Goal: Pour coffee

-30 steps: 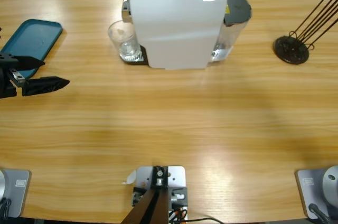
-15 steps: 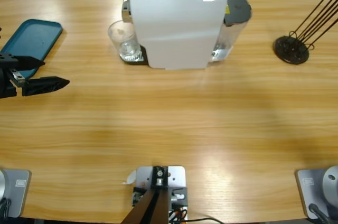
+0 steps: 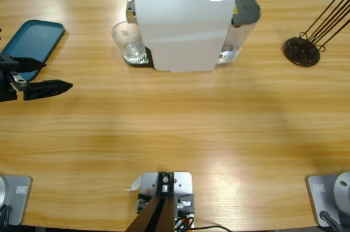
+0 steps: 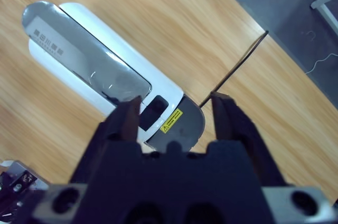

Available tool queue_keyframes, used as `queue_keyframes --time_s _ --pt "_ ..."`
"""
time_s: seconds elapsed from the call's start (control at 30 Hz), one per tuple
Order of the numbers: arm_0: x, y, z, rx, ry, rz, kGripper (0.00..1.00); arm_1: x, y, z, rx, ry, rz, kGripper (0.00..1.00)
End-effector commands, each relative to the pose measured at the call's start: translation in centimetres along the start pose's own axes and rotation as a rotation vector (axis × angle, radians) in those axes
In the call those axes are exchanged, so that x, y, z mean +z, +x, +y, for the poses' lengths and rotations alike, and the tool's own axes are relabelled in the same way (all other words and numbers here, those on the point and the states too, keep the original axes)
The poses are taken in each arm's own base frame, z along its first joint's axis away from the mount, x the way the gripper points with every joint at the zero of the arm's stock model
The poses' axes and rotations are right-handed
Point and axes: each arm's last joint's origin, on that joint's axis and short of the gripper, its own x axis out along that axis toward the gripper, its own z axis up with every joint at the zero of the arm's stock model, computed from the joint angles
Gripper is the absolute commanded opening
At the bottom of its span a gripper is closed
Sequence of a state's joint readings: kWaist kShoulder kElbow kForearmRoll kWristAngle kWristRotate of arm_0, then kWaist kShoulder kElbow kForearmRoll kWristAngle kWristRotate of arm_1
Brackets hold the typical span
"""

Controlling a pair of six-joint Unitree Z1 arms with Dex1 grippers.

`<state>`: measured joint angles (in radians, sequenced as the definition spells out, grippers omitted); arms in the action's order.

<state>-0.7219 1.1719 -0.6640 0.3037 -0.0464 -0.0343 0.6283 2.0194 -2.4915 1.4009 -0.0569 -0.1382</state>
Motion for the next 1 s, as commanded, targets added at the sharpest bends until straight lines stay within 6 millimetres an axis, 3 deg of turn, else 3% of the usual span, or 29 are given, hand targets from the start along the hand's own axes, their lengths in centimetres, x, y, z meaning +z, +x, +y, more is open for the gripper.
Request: queue_keyframes --time_s 0.03,0.27,1.0 --pt "-0.8 0.5 -0.1 -0.004 0.010 0.031 0.996 -1.7 2.3 0.1 0.007 0.028 0.135 1.000" --pt "-0.8 0.5 -0.1 -0.007 0.010 0.031 0.998 -2.8 2.5 0.2 0.020 0.040 0.177 0.996" --pt "-0.8 0.5 -0.1 -0.014 0.010 0.032 1.000 -2.8 2.0 0.2 0.017 0.046 0.166 1.000"
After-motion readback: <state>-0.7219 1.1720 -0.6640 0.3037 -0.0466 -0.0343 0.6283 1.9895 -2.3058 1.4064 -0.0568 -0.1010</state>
